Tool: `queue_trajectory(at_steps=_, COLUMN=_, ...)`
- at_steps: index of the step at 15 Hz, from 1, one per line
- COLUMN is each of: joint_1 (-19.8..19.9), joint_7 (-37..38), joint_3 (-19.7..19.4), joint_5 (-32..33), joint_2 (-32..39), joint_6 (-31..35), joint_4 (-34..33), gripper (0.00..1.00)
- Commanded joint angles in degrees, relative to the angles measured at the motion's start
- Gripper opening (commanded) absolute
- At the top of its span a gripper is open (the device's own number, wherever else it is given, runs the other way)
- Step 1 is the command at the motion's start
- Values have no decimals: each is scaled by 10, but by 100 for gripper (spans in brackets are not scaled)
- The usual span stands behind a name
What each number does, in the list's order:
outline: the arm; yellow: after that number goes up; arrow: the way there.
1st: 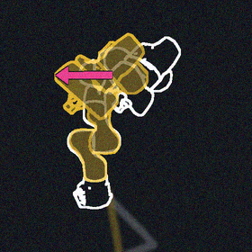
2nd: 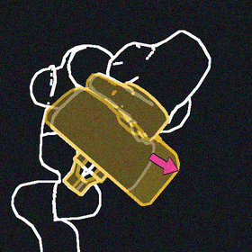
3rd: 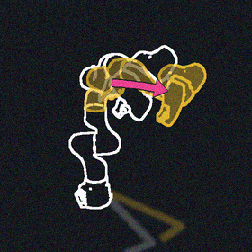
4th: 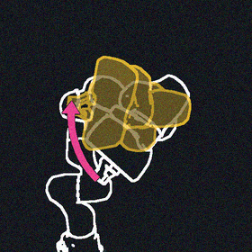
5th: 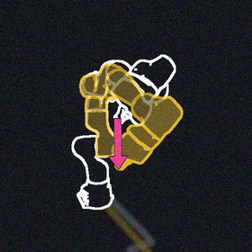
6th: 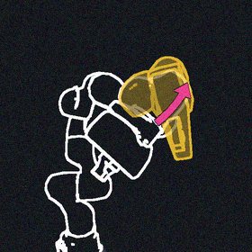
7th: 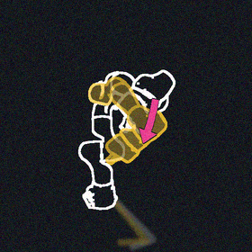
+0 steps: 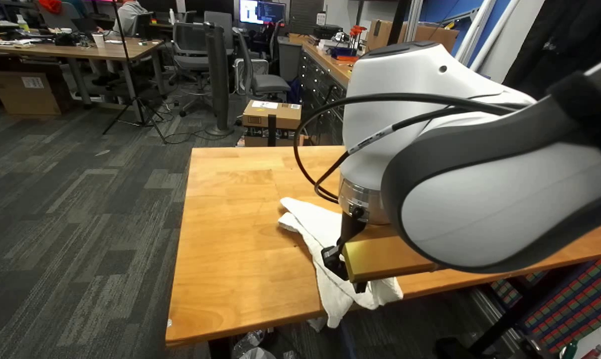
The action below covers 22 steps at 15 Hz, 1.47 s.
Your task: Fold the towel
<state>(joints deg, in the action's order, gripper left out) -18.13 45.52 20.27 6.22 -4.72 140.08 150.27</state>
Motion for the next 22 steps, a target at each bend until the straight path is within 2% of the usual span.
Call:
queue_trajectory(at_steps=1, joint_1=-7, joint_7=-47, joint_3=2, joint_5=-33, joint_2=-10, joint_6=4, joint_4=-3, gripper=7)
queue_trajectory(at_steps=7, joint_1=-10, joint_7=-100, joint_3=2, joint_5=-66, joint_2=-15, joint_6=6, joint_4=0, gripper=6)
queue_trajectory(at_steps=8, joint_1=-10, joint_7=-102, joint_3=3, joint_5=-68, joint_2=-16, joint_6=4, joint_4=-1, gripper=9)
queue_trajectory(at_steps=9, joint_1=-10, joint_7=-104, joint_3=3, joint_5=-70, joint_2=-17, joint_6=2, joint_4=-1, gripper=32)
queue_trajectory(at_steps=10, joint_1=-4, joint_7=-88, joint_3=3, joint_5=-51, joint_2=-2, joint_6=2, joint_4=0, gripper=9)
queue_trajectory(at_steps=11, joint_1=-4, joint_7=-89, joint_3=3, joint_5=-53, joint_2=-2, joint_6=2, joint_4=0, gripper=9)
queue_trajectory(at_steps=14, joint_1=-4, joint_7=-91, joint_3=3, joint_5=-54, joint_2=-2, joint_6=2, joint_4=0, gripper=31)
queue_trajectory(at_steps=22, joint_1=-4, joint_7=-93, joint_3=3, joint_5=-54, joint_2=-2, joint_6=2, joint_4=0, gripper=32)
